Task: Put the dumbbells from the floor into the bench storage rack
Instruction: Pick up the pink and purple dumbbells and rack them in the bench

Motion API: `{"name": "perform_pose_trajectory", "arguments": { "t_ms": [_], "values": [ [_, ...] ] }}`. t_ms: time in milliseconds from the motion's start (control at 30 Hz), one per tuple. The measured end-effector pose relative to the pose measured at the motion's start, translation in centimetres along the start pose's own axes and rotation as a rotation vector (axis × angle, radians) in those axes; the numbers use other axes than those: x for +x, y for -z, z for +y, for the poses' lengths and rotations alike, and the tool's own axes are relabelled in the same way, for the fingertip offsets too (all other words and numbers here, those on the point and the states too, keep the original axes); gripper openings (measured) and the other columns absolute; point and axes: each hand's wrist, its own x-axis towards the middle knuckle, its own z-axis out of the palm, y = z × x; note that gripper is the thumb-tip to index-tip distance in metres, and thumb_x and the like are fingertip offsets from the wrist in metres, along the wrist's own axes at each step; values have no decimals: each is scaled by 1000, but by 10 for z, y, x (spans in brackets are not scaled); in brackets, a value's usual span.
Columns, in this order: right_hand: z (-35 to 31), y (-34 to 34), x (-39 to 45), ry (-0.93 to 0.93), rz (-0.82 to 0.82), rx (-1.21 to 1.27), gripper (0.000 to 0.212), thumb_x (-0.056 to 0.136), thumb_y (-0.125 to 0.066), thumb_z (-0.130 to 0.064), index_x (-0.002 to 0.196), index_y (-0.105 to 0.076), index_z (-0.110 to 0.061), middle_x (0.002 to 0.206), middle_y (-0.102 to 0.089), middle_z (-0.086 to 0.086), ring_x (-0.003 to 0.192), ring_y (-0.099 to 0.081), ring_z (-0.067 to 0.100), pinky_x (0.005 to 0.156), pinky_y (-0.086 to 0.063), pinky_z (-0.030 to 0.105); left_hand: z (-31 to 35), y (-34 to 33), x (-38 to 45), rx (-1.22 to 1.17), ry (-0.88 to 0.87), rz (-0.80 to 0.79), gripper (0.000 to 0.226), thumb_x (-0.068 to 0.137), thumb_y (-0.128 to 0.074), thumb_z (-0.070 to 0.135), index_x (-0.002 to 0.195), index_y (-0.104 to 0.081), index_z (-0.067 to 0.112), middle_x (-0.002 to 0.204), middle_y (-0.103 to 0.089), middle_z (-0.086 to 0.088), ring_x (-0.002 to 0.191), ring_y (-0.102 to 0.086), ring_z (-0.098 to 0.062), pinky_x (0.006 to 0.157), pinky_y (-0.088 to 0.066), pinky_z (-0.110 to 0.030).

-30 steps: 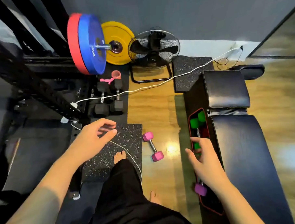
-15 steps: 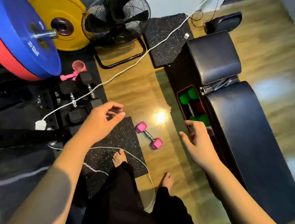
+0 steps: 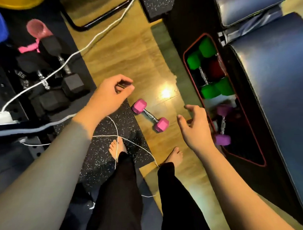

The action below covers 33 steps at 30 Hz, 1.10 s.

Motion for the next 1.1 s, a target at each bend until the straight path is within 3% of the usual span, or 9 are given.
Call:
{"name": "perform_pose_trajectory", "arguments": {
  "t_ms": [133, 400, 533, 667, 800, 1100],
  "values": [
    [59, -48, 25, -42, 2, -7, 44, 93, -58, -36, 132, -48, -17, 123, -45, -1, 104, -56, 25, 95, -46, 40, -44, -53, 37, 33, -29, 9, 14, 91, -65, 31, 104, -65, 27, 99, -67, 7, 85, -64, -17, 79, -51, -27],
    [185, -189, 79, -236, 89, 4, 51, 88, -63, -35, 131, -47, -12, 124, -44, 7, 99, -60, 36, 98, -46, 44, -183, -165, 132, 242, -51, -238, 28, 90, -66, 33, 115, -59, 22, 105, -60, 8, 90, -58, -10, 86, -52, -33],
    [227, -254, 88, -376, 68, 20, 63, 84, -69, -34, 135, -41, -9, 132, -43, 14, 118, -50, 37, 105, -39, 46, -243, -196, 161, 547, -74, -321, 43, 89, -65, 32, 127, -53, 15, 117, -54, -2, 100, -54, -16, 86, -46, -31],
    [247, -299, 105, -525, 38, 96, 84, 80, -76, -38, 144, -29, -10, 140, -38, 18, 126, -43, 41, 107, -37, 48, -292, -220, 183, 809, -75, -396, 66, 80, -72, 38, 135, -42, 14, 126, -47, -8, 115, -52, -29, 98, -47, -46],
    [259, -331, 127, -593, 63, 155, 97, 75, -80, -45, 148, -22, -17, 143, -33, 14, 126, -46, 43, 106, -40, 54, -319, -240, 196, 867, -105, -425, 85, 77, -76, 43, 143, -31, 15, 136, -40, -10, 122, -47, -32, 102, -45, -47],
    [272, -362, 147, -694, 149, 237, 91, 74, -82, -32, 143, -22, -30, 140, -32, 14, 121, -50, 43, 104, -44, 53, -341, -262, 212, 911, -141, -425, 76, 82, -70, 29, 144, -28, 13, 141, -23, -18, 126, -34, -40, 103, -40, -49]
  ]
}}
